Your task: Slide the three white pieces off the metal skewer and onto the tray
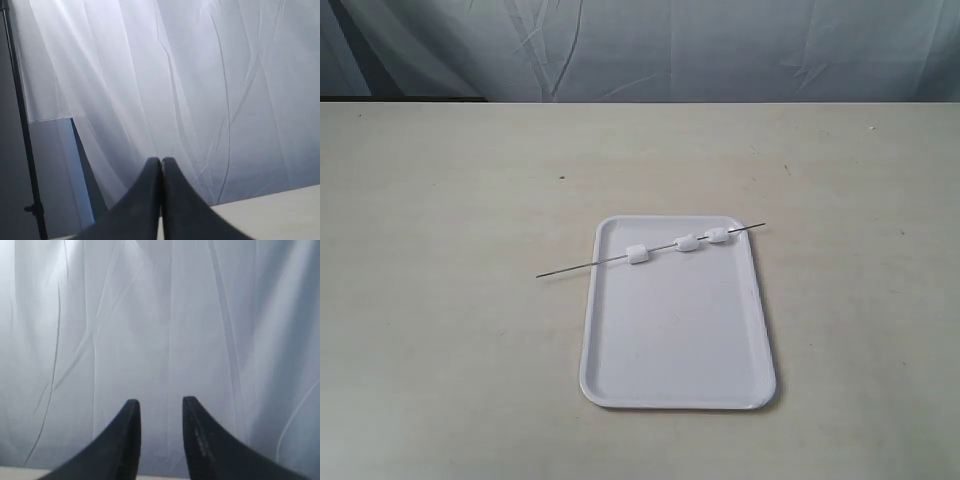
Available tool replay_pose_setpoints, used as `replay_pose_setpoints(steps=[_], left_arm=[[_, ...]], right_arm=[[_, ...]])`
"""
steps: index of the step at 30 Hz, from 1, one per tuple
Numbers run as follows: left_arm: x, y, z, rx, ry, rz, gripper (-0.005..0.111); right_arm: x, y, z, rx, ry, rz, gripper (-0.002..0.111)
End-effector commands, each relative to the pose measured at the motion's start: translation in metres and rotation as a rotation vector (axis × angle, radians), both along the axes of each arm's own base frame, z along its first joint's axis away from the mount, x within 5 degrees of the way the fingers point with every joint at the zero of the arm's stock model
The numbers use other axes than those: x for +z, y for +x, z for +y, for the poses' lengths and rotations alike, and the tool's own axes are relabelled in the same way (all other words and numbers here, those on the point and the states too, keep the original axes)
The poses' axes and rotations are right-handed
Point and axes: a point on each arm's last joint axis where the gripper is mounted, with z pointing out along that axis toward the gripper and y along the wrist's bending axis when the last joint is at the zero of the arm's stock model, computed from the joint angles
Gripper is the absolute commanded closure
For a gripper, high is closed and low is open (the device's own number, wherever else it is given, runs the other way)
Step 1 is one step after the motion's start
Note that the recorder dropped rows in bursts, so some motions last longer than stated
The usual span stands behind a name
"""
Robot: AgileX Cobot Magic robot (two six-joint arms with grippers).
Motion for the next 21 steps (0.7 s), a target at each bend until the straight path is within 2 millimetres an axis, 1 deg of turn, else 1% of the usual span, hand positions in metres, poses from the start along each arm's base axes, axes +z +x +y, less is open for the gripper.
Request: replay_pose_setpoints(steps=[1, 6, 10, 16, 19, 21], left_arm=[[0.003, -0.001, -0.001, -0.007, -0.002, -0.04, 0.107], [0.01, -0.004, -0.002, -0.02, -0.003, -0.121, 0.107], [0.02, -0.01, -0.003, -0.04, -0.008, -0.249, 0.107], [0.029, -0.016, -0.005, -0.064, -0.007, -0.369, 0.107], [0.034, -0.021, -0.006, -0.077, 0.002, -0.443, 0.107], [0.036, -0.023, -0.006, -0.084, -0.001, -0.477, 0.107]], right_arm=[[0.005, -0.003, -0.001, -0.008, 0.007, -0.067, 0.079], [0.008, -0.004, -0.001, -0.009, 0.005, -0.101, 0.079], [0.017, -0.009, -0.001, -0.013, 0.015, -0.212, 0.079], [0.024, -0.013, -0.002, -0.011, 0.03, -0.303, 0.079], [0.029, -0.018, -0.002, 0.019, 0.09, -0.374, 0.079], [0.03, -0.018, -0.003, 0.054, 0.163, -0.382, 0.079]])
